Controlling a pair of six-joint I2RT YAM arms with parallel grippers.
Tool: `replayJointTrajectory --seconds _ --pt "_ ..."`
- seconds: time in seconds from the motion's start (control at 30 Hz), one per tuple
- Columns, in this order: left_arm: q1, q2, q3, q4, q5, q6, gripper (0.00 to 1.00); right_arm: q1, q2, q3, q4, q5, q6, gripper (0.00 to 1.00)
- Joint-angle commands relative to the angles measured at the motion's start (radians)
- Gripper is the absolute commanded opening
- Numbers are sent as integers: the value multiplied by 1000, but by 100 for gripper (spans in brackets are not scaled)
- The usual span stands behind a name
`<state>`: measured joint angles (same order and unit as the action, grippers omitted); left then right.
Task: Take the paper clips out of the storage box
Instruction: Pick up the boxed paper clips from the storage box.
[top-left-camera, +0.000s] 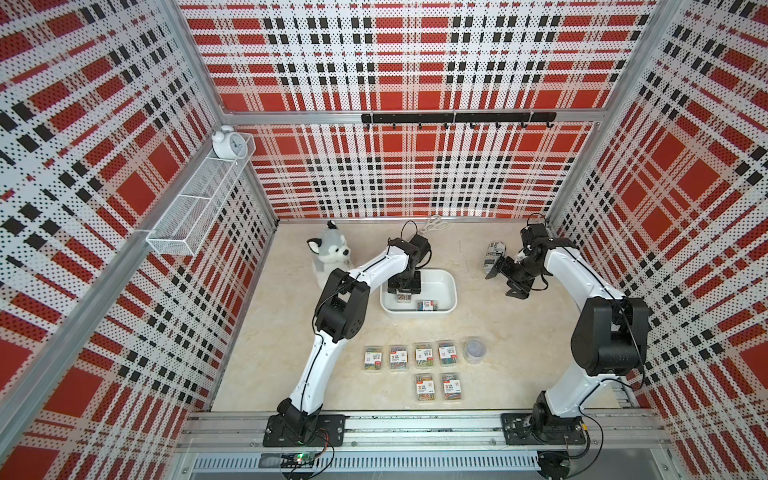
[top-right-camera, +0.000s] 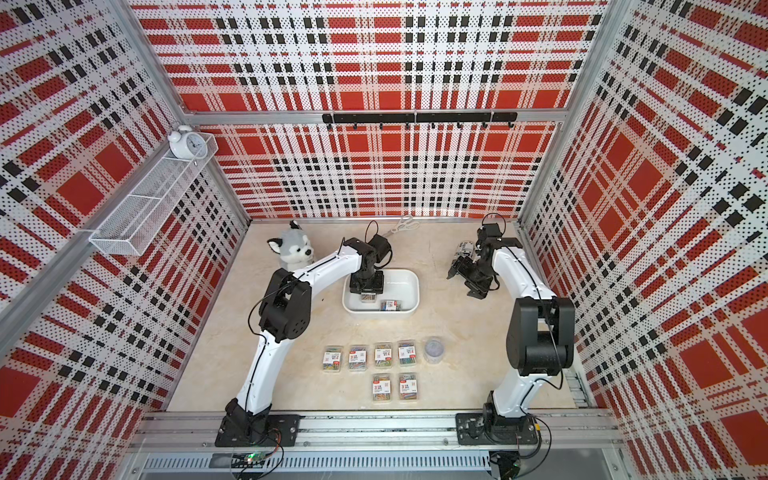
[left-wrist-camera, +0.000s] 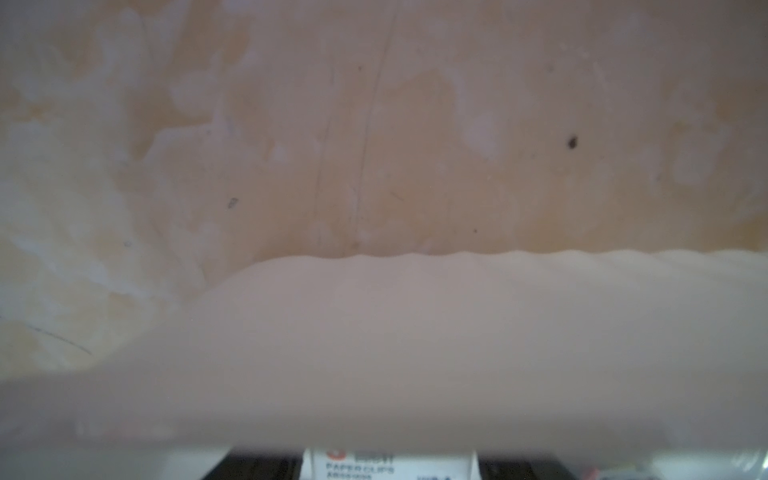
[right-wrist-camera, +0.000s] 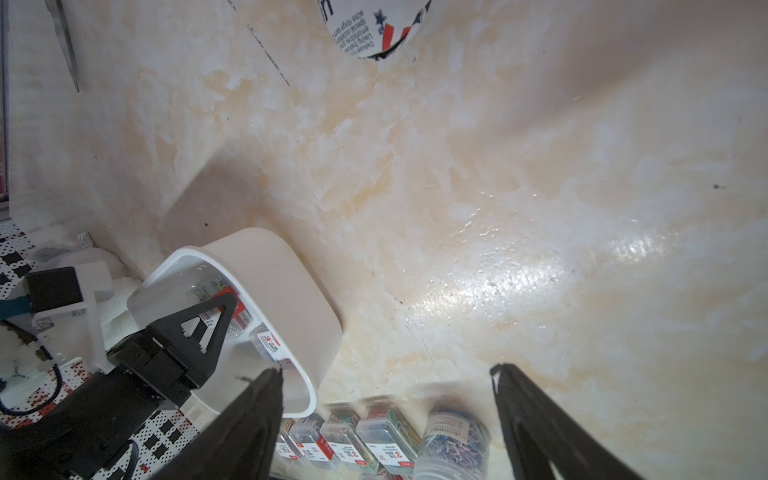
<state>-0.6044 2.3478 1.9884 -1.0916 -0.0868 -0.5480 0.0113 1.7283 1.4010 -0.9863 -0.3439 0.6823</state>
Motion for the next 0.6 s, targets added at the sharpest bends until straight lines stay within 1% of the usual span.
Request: replayJointTrajectory --seconds 0.0,0.17,0.33,0.43,0.57 --pt "4 21 21 -14 -4 9 59 7 10 14 -12 3 6 84" --pt "5 -3 26 -17 -14 6 54 6 4 6 -11 5 5 85" --pt "-9 -71 107 -35 -49 3 54 6 -1 -2 -3 -9 8 85" --pt "-16 -115 168 -60 -47 -20 54 7 -4 -10 2 -12 9 85" --pt "-31 -193 159 -76 -46 -54 54 7 0 -2 -1 -17 9 84"
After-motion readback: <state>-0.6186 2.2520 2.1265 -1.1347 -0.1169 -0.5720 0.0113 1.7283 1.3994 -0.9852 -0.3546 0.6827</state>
